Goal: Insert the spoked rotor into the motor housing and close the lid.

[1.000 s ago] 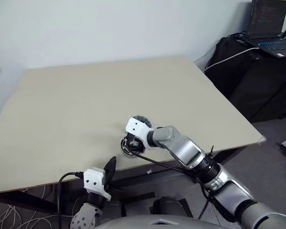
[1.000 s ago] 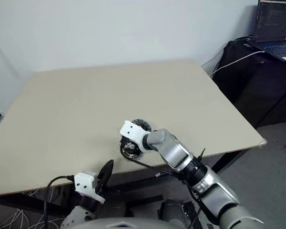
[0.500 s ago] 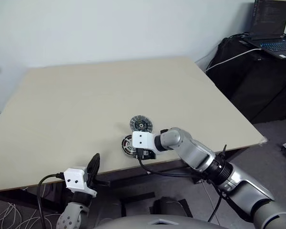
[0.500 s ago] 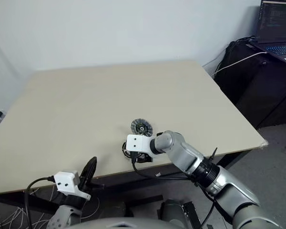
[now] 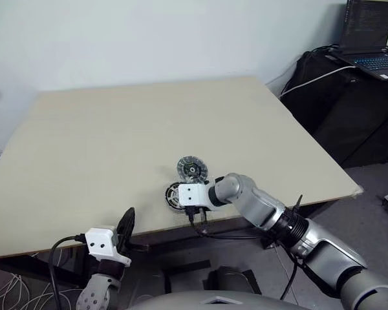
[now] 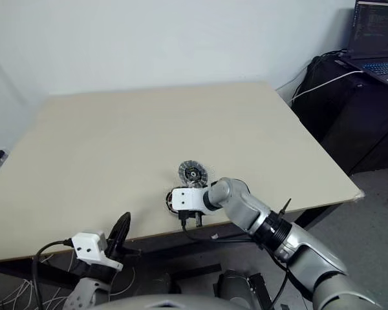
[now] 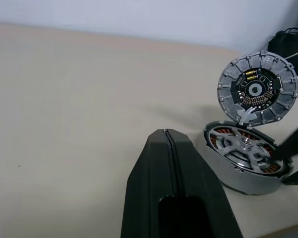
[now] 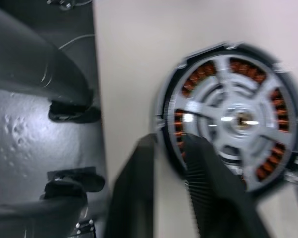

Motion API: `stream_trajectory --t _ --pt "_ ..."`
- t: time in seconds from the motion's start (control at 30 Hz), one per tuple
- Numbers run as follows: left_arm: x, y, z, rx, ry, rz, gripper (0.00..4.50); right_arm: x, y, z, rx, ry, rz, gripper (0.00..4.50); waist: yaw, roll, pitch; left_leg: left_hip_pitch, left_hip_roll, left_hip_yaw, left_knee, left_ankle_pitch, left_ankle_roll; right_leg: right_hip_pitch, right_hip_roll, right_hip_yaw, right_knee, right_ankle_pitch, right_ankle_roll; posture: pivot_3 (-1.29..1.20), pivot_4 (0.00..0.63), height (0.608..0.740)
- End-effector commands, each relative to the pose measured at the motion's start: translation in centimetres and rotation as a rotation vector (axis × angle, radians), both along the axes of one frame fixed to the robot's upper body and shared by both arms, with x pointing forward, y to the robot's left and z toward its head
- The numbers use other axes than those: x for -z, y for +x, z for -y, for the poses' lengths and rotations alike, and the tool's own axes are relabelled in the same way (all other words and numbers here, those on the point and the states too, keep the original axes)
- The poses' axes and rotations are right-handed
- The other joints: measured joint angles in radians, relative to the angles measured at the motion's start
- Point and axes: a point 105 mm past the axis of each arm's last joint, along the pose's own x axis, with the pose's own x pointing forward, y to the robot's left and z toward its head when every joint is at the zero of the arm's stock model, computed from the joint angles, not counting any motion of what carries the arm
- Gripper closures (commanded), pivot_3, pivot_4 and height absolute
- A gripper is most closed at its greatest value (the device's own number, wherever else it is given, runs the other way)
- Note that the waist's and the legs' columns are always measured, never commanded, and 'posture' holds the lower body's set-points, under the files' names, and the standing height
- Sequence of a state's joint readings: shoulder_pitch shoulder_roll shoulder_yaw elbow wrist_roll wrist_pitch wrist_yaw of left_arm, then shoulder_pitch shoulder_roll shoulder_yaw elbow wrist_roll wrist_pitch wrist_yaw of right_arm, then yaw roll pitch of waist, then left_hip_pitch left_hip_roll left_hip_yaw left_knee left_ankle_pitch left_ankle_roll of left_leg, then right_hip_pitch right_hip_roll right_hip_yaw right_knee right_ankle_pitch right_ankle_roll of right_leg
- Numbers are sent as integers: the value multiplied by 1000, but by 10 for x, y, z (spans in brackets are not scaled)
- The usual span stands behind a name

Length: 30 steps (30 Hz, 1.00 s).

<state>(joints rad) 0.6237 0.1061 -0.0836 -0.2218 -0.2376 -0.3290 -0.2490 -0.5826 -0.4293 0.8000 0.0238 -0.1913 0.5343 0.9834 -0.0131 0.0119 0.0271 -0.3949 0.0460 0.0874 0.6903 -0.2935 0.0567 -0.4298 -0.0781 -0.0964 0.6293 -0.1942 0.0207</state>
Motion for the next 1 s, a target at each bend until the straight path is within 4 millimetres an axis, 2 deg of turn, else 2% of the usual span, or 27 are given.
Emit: stream_trajectory --t 0.03,0.33,0.57,0.83,1.0 --pt "-9 2 2 4 3 37 4500 -11 11 0 -10 -9 62 4403 0 0 0 0 0 0 0 0 0 0 0 0 0 0 0 0 0 740" --pt "-7 0 3 4 -4 31 4500 -8 13 -6 -27 -20 62 4403 -5 -1 0 1 0 0 0 0 -1 0 0 0 1 0 0 0 0 740" --pt "-6 -1 5 3 -6 29 4500 -4 17 -8 43 -16 30 4408 -12 -2 -1 2 1 0 0 -2 -4 0 1 0 2 0 0 0 0 740" --pt "-6 -1 6 2 -6 28 4500 -15 30 -10 297 81 -52 4408 -10 -1 -1 3 1 0 1 -2 -6 -1 0 0 5 0 0 0 0 740" --pt "-5 0 7 9 -7 26 4500 -20 22 -8 432 128 -173 4408 3 0 0 0 0 0 1 -2 -6 -2 -1 0 4 0 0 0 0 740"
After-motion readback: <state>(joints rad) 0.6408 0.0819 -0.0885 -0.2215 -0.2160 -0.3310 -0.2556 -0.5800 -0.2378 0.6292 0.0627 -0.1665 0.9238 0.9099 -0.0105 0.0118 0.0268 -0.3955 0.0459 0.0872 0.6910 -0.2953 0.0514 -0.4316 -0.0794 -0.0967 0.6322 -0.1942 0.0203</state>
